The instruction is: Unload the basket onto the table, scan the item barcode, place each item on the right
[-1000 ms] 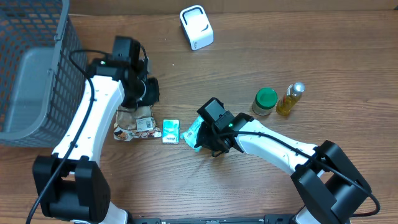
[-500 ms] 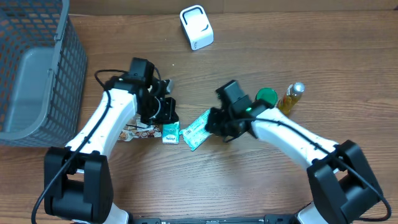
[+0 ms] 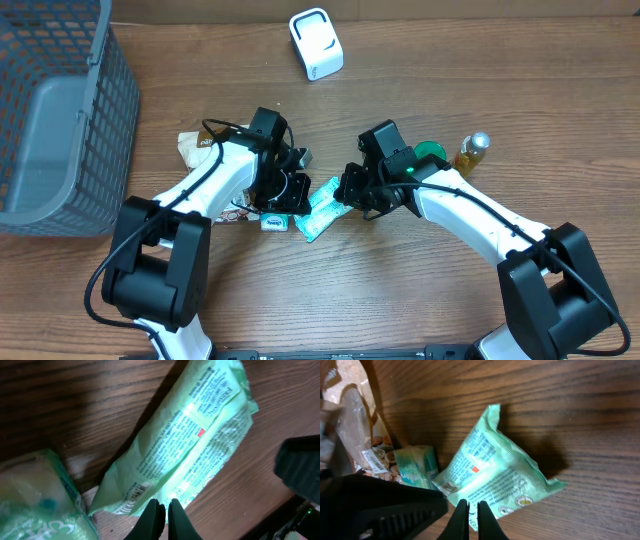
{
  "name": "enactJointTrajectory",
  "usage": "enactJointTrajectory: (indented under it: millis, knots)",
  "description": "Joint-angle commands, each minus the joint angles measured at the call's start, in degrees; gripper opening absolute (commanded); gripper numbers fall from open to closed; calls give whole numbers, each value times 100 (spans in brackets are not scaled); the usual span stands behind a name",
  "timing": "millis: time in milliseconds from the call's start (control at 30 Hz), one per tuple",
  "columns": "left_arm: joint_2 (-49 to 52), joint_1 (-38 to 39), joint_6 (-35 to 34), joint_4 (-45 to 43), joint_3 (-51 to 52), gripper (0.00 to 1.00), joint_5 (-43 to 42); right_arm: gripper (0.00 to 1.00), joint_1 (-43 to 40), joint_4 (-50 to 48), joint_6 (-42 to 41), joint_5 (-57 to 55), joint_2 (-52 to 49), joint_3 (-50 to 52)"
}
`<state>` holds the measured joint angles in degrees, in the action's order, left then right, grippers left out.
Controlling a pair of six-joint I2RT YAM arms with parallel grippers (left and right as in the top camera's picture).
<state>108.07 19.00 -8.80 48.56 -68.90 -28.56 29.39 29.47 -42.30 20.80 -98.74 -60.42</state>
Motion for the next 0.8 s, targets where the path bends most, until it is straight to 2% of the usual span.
enactJointTrajectory:
  millis: [0, 267, 400, 667, 767]
  knots:
    - [72, -26, 63, -96, 28, 4, -87, 4, 28, -70, 39, 33, -15, 48]
    - [76, -22, 35, -173, 28, 4, -50, 4, 125, -74, 39, 28, -457, 48]
    - [98, -15, -195, -214, 28, 4, 378, 4, 125, -44, 37, -22, -605, 48]
    - [538, 0, -201, -496, 31, 4, 581, 4, 125, 48, 39, -140, -817, 48]
    - [699, -24, -319, -531, 28, 4, 1045, 4, 125, 160, 37, -297, -817, 48]
